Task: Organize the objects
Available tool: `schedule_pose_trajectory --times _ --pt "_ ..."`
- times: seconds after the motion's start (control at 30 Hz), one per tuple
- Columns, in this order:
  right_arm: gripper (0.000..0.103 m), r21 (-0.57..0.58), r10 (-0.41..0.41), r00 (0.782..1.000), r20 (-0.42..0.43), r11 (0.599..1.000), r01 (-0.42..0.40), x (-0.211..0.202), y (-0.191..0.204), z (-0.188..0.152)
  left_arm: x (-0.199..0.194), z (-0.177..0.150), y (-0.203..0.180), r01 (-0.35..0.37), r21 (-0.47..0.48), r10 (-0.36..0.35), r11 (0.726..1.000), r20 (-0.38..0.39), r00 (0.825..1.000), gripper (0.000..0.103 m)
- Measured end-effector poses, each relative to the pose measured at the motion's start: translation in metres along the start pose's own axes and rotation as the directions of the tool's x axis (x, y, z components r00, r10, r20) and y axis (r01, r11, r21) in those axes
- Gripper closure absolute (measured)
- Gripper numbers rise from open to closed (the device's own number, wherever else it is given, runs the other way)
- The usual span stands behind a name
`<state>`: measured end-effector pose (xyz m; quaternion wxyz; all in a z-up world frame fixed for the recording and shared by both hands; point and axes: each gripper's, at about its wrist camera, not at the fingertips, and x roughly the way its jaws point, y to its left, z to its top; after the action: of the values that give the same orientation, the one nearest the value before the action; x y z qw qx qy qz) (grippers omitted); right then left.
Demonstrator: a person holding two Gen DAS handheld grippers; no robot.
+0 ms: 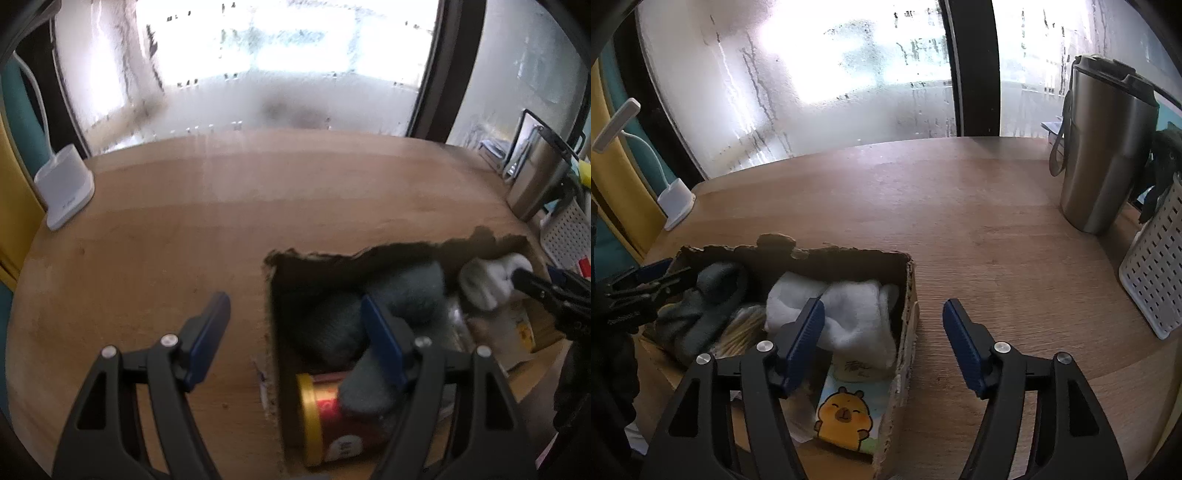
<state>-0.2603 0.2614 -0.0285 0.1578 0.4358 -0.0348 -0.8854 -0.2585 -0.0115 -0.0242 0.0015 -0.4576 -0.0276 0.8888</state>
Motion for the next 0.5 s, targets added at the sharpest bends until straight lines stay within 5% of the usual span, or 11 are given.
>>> schedule_pose_trajectory --times 0.5 --pt "0.033 0.0 -0.014 1.0 0.016 1.0 0.014 -0.01 0.002 -0.003 -0.025 -0.003 0.007 0.031 -0.068 -0.028 0.997 0.053 0.998 0.028"
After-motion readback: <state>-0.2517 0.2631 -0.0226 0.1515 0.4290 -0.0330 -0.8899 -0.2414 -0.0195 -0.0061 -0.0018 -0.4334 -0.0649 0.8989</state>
